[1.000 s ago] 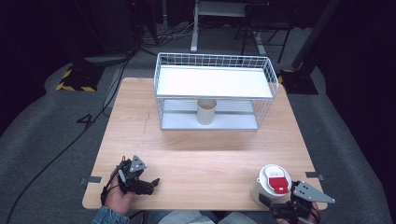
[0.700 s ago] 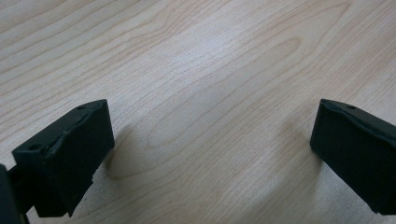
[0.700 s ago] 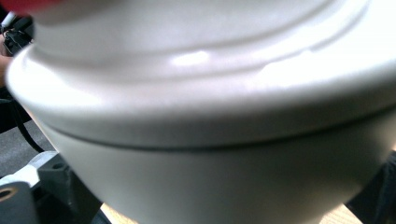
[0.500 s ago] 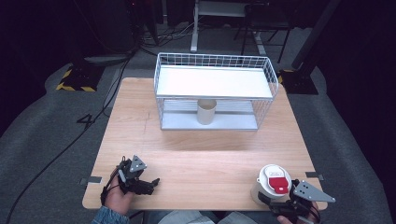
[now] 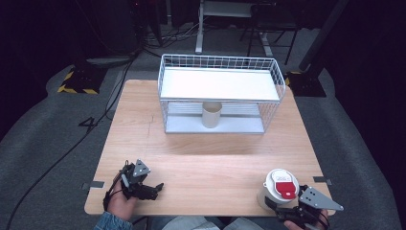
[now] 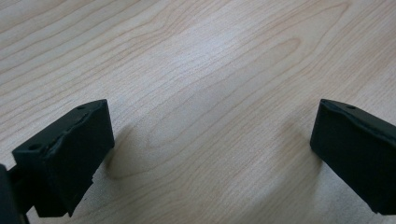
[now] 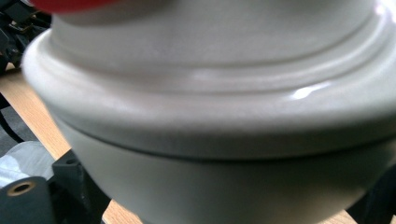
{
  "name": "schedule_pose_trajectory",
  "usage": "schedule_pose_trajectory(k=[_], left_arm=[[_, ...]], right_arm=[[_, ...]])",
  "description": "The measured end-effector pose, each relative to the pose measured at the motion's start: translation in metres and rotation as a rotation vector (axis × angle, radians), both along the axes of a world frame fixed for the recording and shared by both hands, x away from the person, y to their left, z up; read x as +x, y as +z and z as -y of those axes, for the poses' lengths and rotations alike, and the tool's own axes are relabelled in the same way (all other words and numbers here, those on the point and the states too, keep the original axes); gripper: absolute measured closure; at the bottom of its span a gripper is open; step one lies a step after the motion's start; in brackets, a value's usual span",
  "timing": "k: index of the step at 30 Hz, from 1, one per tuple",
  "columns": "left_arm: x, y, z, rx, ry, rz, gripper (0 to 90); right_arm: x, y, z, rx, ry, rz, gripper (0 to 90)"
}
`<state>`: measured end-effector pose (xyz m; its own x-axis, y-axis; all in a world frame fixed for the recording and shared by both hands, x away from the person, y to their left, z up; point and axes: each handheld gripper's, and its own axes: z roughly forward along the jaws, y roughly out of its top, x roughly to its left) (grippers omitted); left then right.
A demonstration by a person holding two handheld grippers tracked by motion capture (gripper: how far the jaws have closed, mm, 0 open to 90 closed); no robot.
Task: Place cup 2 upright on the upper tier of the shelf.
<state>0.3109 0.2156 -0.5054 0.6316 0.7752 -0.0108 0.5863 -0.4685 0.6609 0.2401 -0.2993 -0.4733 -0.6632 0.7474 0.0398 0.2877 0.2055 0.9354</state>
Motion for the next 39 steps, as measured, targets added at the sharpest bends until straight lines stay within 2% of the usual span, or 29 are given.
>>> schedule_pose_trajectory(k=[9,17,33,39], left_arm=[[0.0,0.0,0.0,0.001,-0.001,0.002,0.1],[0.0,0.0,0.0,0.001,0.001,0.0,0.1],[0.001,0.0,0.0,-0.002,0.0,0.0,0.2],[0.001,0.0,0.0,-0.006,0.003,0.001,0.4]], right_arm=[[-0.001,0.005,0.005,-0.008,-0.034,-0.011,8.9],[0.004,0.02,0.009,-0.006,-0.05,0.011,8.9],[0.031,0.06,0.001,-0.01,-0.036,0.051,8.9],[0.044,0.078,-0.003,-0.018,-0.039,0.048,9.0]])
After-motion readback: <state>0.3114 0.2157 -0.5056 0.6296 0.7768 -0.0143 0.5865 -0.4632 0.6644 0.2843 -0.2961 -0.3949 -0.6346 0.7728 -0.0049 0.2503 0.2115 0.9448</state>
